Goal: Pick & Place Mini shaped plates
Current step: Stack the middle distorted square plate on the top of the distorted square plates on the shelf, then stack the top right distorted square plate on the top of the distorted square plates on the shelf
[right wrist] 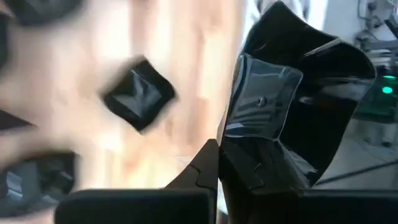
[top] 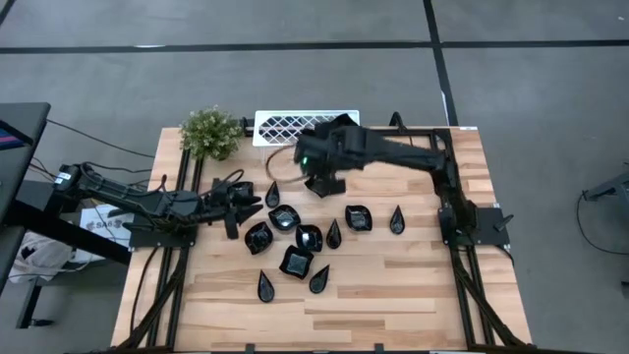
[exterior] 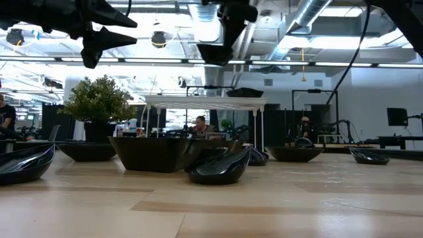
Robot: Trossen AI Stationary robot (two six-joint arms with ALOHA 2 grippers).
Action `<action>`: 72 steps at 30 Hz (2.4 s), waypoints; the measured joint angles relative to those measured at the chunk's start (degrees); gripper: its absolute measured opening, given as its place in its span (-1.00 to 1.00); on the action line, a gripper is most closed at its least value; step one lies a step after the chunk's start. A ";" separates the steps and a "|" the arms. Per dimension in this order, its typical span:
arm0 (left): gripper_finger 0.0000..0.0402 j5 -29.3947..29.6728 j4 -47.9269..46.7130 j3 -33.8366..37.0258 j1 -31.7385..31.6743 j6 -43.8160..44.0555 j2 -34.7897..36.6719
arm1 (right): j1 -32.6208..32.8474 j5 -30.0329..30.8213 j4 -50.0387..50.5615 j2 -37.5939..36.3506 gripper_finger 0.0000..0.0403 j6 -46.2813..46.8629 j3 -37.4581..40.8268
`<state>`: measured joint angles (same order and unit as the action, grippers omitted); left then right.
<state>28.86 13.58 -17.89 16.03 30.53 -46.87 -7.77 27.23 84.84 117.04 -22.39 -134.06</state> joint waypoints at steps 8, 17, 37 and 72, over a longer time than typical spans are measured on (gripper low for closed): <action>-0.23 7.29 0.60 0.00 0.00 2.33 0.00 | -13.41 -0.22 0.22 -1.92 -0.99 -4.51 -0.06; -0.23 13.56 0.74 0.00 -0.02 6.97 0.00 | -21.70 -9.50 0.01 -2.04 -0.99 3.01 -0.06; -0.23 13.60 0.81 0.00 -0.02 7.47 0.00 | -21.29 -14.31 1.92 -1.65 -0.97 20.87 1.13; -0.23 16.85 0.98 0.00 0.00 7.46 -0.16 | -12.18 -18.52 -16.56 -22.22 -0.64 12.22 1.32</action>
<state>45.71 14.57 -17.89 16.03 37.99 -47.04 -19.96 8.70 68.27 94.82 -10.17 -132.74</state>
